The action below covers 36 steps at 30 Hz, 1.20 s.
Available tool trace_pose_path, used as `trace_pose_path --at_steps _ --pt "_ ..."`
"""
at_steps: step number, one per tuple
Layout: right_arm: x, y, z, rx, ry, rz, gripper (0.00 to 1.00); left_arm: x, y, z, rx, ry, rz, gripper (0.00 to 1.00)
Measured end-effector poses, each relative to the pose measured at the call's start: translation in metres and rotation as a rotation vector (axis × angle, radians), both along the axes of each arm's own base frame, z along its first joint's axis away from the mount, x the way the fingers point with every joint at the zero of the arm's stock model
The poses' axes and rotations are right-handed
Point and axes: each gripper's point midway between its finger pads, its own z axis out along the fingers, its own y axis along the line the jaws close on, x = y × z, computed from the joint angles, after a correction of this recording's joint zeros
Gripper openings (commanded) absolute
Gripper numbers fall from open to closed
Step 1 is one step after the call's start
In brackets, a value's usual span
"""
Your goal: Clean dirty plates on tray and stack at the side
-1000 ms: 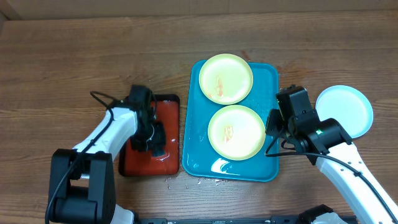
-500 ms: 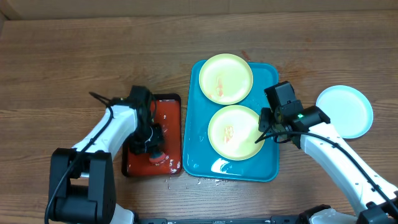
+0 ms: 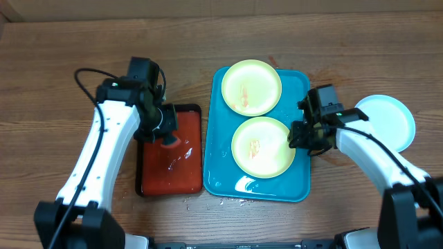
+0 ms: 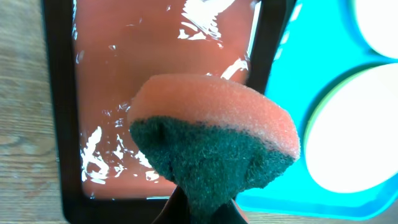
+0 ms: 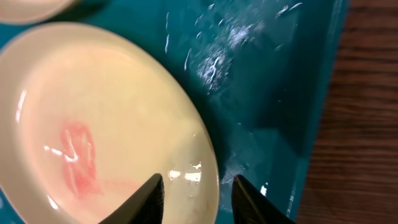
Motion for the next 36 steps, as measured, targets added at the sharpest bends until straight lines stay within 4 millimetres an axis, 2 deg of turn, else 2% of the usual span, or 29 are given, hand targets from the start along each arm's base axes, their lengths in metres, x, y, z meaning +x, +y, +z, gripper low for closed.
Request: trace_pose_path --at_steps 1,3,7,12,17,21,24,26,28,33,35,36 --pt "-0.001 0.001 -0.004 0.001 0.012 0.006 0.30 0.001 0.000 0.006 -0.001 -0.016 -0.007 0.04" --pt "-0.003 0.003 -0.015 0.004 0.044 0.009 0.19 0.000 0.000 0.015 -0.003 -0.038 -0.016 0.04" --pt "-0.005 0.003 -0.033 -0.002 0.090 0.010 0.04 -0.002 0.000 0.018 -0.003 -0.039 -0.024 0.05" --pt "-0.005 0.006 -0.033 0.018 0.098 0.005 0.04 0.001 -0.017 0.020 -0.015 -0.070 -0.076 0.04" --pt "-0.005 0.008 -0.033 0.033 0.112 -0.035 0.04 0.015 -0.071 0.029 -0.084 -0.186 -0.205 0.04" --pt "-0.005 0.008 -0.032 0.038 0.116 -0.051 0.04 0.018 -0.126 0.030 -0.147 -0.248 -0.295 0.04" --pt "-0.006 0.010 -0.033 0.037 0.118 -0.052 0.04 0.018 -0.167 0.011 -0.178 -0.227 -0.327 0.04" --pt "-0.007 0.011 -0.033 0.037 0.119 -0.051 0.04 0.015 -0.186 -0.014 -0.181 -0.167 -0.319 0.04" --pt "-0.007 0.011 -0.033 0.035 0.119 -0.049 0.04 0.010 -0.197 -0.041 -0.171 -0.094 -0.291 0.04" --pt "-0.007 0.014 -0.033 0.030 0.118 -0.046 0.04 0.005 -0.209 -0.116 -0.143 0.076 -0.188 0.04" --pt "-0.008 0.015 -0.033 0.028 0.117 -0.043 0.04 0.003 -0.207 -0.130 -0.128 0.109 -0.175 0.04" --pt "-0.008 0.016 -0.033 0.022 0.116 -0.040 0.04 0.004 -0.205 -0.131 -0.125 0.115 -0.169 0.04"
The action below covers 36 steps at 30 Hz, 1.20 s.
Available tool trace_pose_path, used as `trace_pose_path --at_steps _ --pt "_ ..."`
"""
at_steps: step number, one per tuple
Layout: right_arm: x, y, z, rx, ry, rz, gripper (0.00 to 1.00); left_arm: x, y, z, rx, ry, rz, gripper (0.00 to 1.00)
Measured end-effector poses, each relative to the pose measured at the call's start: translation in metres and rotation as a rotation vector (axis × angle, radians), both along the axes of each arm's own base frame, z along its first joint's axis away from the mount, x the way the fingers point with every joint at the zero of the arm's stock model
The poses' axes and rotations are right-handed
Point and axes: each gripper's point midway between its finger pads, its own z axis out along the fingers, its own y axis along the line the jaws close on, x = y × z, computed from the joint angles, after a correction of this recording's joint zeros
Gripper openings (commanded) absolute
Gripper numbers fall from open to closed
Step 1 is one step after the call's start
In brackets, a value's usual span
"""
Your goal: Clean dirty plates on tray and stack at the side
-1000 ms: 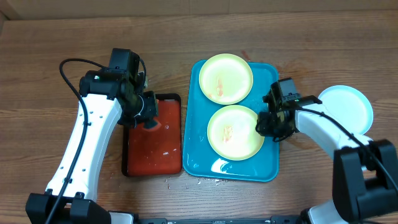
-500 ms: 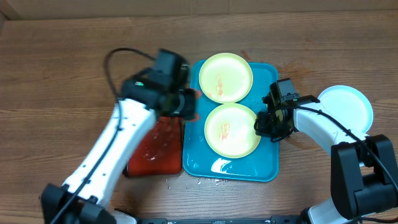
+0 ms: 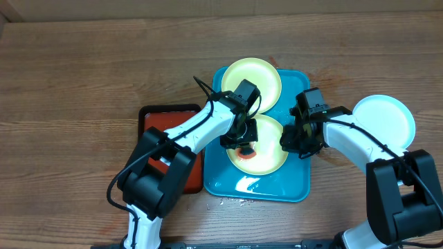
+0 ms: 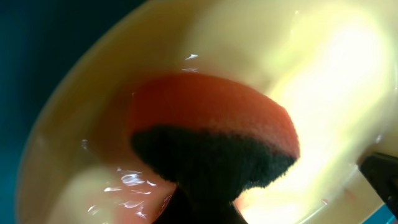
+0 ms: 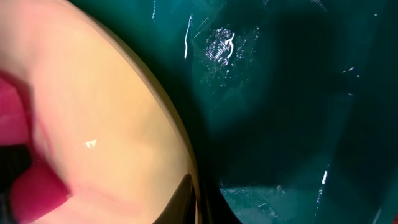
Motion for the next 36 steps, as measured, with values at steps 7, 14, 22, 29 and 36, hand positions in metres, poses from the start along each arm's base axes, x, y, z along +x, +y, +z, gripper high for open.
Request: trace_pose_path --at_steps 7,14,22,29,36 --pt "0.000 0.001 0.001 0.002 -0.001 -0.001 0.04 -0.001 0.048 0.001 0.199 0.029 0.051 0.04" --pt "-0.001 0.008 0.001 0.013 -0.003 0.013 0.04 0.017 0.046 0.001 0.188 -0.047 0.044 0.04" --pt "-0.001 0.008 0.001 0.015 -0.003 0.013 0.04 0.030 -0.029 0.003 -0.155 -0.071 -0.033 0.04" --pt "-0.003 0.006 0.001 0.008 0.006 0.009 0.04 0.010 -0.055 0.000 -0.298 0.063 -0.070 0.04" --pt "-0.003 0.008 0.001 0.013 0.007 0.016 0.04 -0.019 -0.030 -0.002 -0.179 0.220 -0.028 0.04"
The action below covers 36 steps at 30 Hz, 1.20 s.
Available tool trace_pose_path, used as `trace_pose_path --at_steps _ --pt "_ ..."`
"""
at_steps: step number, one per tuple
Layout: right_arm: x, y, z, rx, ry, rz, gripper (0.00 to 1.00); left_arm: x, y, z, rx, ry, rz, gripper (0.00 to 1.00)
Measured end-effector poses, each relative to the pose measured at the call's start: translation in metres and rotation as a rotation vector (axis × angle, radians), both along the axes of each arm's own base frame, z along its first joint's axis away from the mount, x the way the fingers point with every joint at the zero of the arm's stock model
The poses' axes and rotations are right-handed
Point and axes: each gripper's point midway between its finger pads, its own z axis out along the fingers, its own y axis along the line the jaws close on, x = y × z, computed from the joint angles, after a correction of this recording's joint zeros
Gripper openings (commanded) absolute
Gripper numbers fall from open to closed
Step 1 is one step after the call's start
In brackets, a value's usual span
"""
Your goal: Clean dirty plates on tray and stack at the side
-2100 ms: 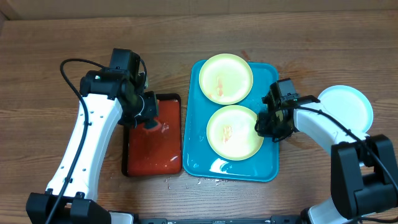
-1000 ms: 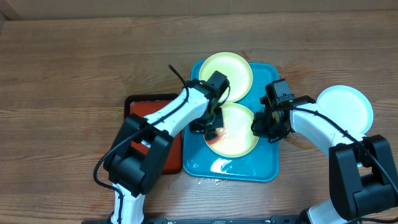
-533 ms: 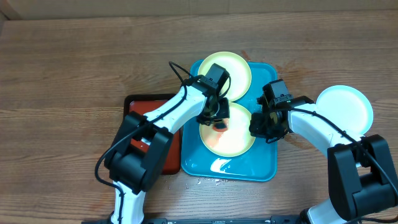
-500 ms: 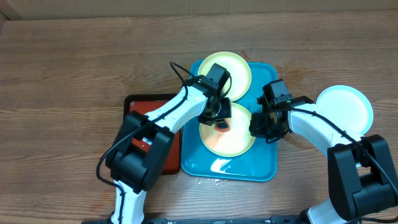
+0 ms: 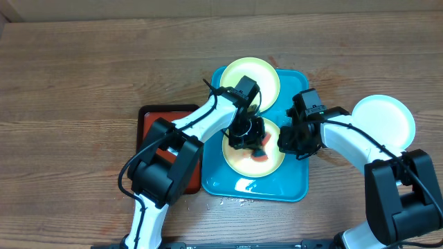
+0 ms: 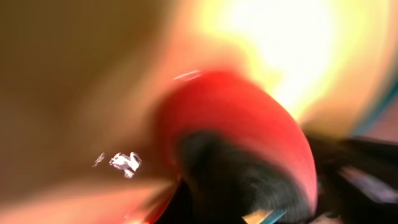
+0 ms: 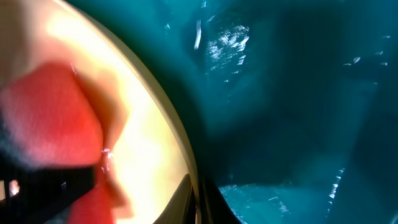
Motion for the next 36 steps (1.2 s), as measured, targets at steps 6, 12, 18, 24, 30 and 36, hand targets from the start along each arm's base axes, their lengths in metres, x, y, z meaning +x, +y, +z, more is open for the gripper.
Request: trace_pose_path --at_steps 6,12,18,24,30,36 --pt "0.000 0.001 0.000 0.002 -0.001 0.002 0.04 -0.003 0.054 0.001 0.303 0.018 0.028 0.04" --pt "0.001 0.004 0.001 0.015 -0.006 0.005 0.04 0.017 0.092 0.004 0.518 -0.098 0.031 0.04" --pt "0.001 0.004 0.001 0.016 -0.006 0.006 0.04 0.036 0.081 0.001 0.479 -0.184 0.026 0.04" --pt "0.003 0.001 0.000 0.005 -0.010 -0.003 0.04 0.064 0.022 0.004 0.157 -0.269 0.036 0.04" --pt "0.003 0.001 0.000 0.005 -0.009 -0.002 0.04 0.043 -0.025 0.005 -0.053 -0.225 -0.026 0.04" --pt "0.003 0.001 0.000 0.005 -0.009 -0.004 0.04 0.018 -0.032 0.002 -0.089 -0.142 -0.056 0.04"
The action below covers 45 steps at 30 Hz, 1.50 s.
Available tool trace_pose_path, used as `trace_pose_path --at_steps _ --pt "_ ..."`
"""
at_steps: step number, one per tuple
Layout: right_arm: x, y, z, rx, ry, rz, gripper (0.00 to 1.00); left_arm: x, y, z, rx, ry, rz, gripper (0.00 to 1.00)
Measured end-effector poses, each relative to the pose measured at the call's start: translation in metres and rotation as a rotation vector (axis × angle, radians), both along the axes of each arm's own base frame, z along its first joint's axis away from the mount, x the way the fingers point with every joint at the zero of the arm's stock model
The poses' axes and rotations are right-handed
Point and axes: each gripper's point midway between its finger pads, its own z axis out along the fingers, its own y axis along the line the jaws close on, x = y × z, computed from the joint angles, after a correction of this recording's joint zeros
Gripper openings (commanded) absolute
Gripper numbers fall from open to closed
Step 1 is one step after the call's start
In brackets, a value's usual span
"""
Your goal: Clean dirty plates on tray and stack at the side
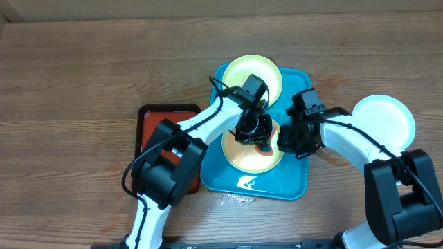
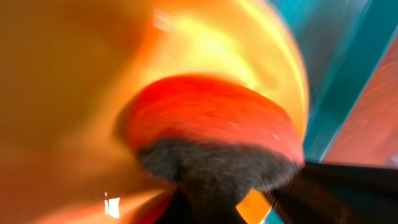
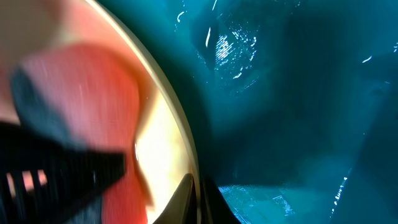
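Observation:
Two yellow plates lie on the teal tray (image 1: 221, 178): the far plate (image 1: 243, 71) and the near plate (image 1: 239, 157). My left gripper (image 1: 255, 131) is shut on an orange-and-green sponge (image 2: 211, 121), pressed on the right part of the near plate (image 2: 68, 93). My right gripper (image 1: 285, 143) is shut on that plate's right rim (image 3: 186, 158), with the sponge (image 3: 93, 93) close to its left. Any stain on the near plate is hidden under the sponge and arm.
A dark tray of reddish water (image 1: 149, 131) sits left of the teal tray, partly under my left arm. A clean white plate (image 1: 387, 117) lies on the wooden table at the right. Water drops dot the table in front of the teal tray.
The sponge in my left gripper has shifted toward the right edge of the near plate, nearer my right gripper. My right gripper still clamps the rim in the same place.
First my left gripper held the sponge over the water tray, while my right gripper stood open astride the near plate's rim, a pink stain showing. Then the sponge was on that plate and the right gripper shut on the rim. The sponge has since changed places across the plate.

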Motion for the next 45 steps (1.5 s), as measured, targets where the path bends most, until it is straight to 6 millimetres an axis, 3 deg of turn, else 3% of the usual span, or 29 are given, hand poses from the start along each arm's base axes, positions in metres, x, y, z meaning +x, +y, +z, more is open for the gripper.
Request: trace_pose_path --at_steps 7,11,17,21,27,32,38,45 --pt "0.000 0.000 0.000 0.000 0.000 0.000 0.04 -0.047 0.027 -0.002 0.105 0.224 -0.001 0.04" --pt "0.000 0.000 0.000 0.000 0.000 0.000 0.04 -0.056 0.056 -0.003 0.236 0.271 0.028 0.04" --pt "0.000 0.000 0.000 0.000 0.000 0.000 0.04 -0.032 0.107 -0.003 0.453 0.142 0.083 0.04" --pt "0.000 0.000 0.000 0.000 0.000 0.000 0.04 -0.005 0.119 -0.001 0.490 0.022 0.110 0.04" --pt "0.000 0.000 0.000 0.000 0.000 0.001 0.04 0.020 0.106 -0.002 0.430 -0.081 0.121 0.04" --pt "0.000 0.000 0.000 0.000 0.000 0.000 0.04 0.041 0.064 0.003 0.248 -0.167 0.109 0.04" --pt "0.000 0.000 0.000 -0.002 0.000 0.000 0.04 0.026 0.018 0.001 0.102 -0.146 0.029 0.04" --pt "0.000 0.000 0.000 -0.002 0.001 0.000 0.04 -0.005 -0.015 0.002 -0.012 -0.060 -0.052 0.06"
